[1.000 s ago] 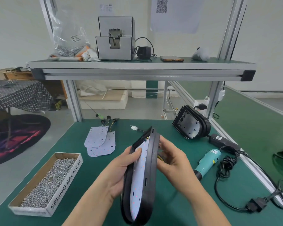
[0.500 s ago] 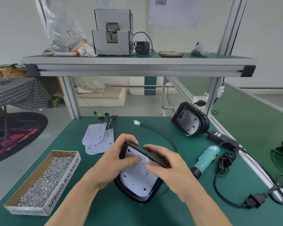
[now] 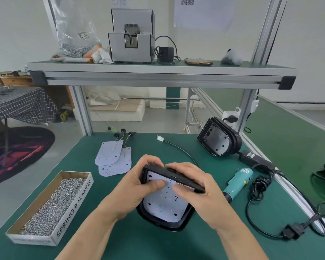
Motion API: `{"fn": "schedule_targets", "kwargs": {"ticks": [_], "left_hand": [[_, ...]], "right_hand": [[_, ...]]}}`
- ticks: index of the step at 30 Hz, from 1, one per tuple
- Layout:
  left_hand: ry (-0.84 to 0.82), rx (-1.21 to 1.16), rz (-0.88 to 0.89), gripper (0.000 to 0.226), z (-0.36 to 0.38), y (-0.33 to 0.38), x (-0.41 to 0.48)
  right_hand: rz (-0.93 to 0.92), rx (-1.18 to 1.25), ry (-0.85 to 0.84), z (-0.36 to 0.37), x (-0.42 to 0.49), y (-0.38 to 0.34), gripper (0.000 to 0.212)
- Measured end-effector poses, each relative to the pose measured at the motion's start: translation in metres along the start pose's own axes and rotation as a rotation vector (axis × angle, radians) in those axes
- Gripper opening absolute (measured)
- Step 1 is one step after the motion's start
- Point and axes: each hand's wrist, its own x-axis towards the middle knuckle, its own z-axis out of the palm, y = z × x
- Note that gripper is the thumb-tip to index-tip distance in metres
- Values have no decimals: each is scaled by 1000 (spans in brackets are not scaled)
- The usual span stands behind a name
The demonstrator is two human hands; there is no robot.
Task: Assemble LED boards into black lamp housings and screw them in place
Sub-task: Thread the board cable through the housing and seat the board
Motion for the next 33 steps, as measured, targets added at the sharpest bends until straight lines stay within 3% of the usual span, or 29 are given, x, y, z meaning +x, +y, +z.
{"fn": "schedule_targets", "kwargs": {"ticks": [3,7,8,10,13,18,20,23,25,29,33], "left_hand": [[36,-25,-19,37,3,0,2],[141,-156,-140,33,2,-8,11],[217,-212,-198,29,1,-13,13],[370,-275,-316,25,-4,-25,18],[479,-270,-426,25,-6,-44,22],[514,-270,-562,24,-5,-66,23],[506,-205,-591,20,-5,-71,25],[486,-54,-639,14,-5,-75,29],[468,38,-658,12,-5,-77,30],[431,222,-686,26,-10,-75,26],[675,350,-571,25,-50,-55,15]], "right_hand": [[61,58,2,1,1,8,41],[260,187,130,8,-1,26,49],[303,118,150,9,-2,31,43],[357,-127,184,12,-4,42,6],[425,-355,125,27,-7,57,33],[493,-533,207,42,-7,70,40],[507,-608,208,43,-6,72,36],[545,-681,181,44,-6,74,13],[575,-690,157,43,-5,73,32],[622,-653,180,41,-1,72,43],[630,-611,186,42,-2,74,56]]}}
